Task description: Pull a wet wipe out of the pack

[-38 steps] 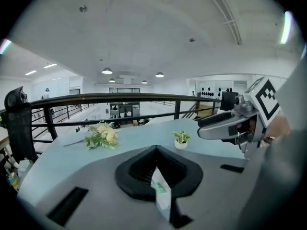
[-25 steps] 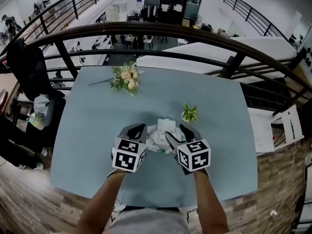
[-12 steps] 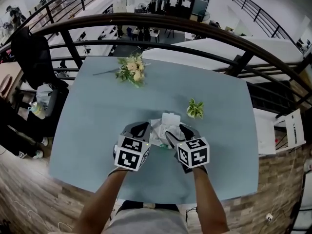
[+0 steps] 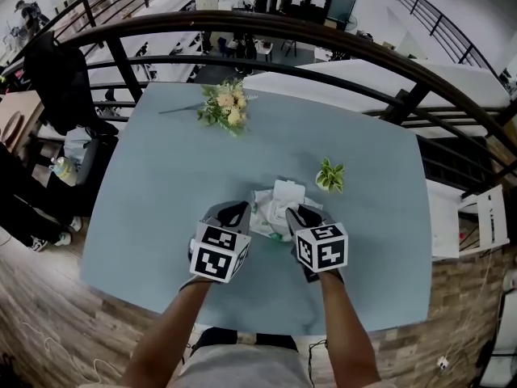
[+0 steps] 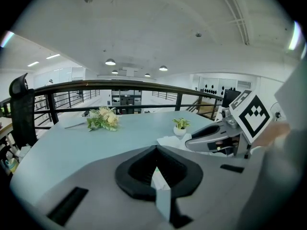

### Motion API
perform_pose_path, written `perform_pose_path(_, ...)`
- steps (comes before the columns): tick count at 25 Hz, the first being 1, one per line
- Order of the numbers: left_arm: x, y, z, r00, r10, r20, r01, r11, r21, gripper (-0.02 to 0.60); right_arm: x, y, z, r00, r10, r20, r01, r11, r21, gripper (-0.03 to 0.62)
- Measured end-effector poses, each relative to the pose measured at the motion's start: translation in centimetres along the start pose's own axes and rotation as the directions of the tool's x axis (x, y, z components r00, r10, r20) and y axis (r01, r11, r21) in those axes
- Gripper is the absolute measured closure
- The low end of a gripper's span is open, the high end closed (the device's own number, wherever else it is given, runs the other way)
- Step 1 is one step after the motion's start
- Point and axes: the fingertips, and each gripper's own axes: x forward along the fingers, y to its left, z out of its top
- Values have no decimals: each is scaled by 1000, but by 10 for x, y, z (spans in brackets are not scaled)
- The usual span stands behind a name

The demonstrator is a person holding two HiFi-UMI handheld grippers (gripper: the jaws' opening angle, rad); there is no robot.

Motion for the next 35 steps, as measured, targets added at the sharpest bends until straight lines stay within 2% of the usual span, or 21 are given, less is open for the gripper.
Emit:
perform_pose_path(2,-1,-2,0,1000,-1,1,1,1000,0,588,-1,-2,-1,1000,-7,-2,7,1000,1,555)
perform_pose_path(4,-1,-2,-1,1000,1,1,-1,1000,1,588,-1,-2,-3,1000,-6,-3,6,1000,6,578)
perform_pose_path(35,-3,-5,1,1000,-16,-4,16,1000,25,588,-18,11,23,999,16,42,-15,999,-41,585)
